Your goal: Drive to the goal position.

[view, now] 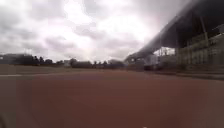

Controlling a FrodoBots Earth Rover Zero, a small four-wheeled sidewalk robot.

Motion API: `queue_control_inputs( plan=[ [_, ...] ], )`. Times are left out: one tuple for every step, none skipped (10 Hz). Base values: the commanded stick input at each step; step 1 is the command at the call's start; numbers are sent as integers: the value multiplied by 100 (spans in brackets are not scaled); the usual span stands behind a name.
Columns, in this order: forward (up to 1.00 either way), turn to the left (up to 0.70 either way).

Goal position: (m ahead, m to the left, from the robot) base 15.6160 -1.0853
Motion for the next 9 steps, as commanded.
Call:
queue_control_inputs(
  plan=[
    [70,0],
    [70,0],
    [70,0],
    [70,0],
    [70,0],
    [70,0],
    [70,0],
    [70,0],
    [70,0]
  ],
)
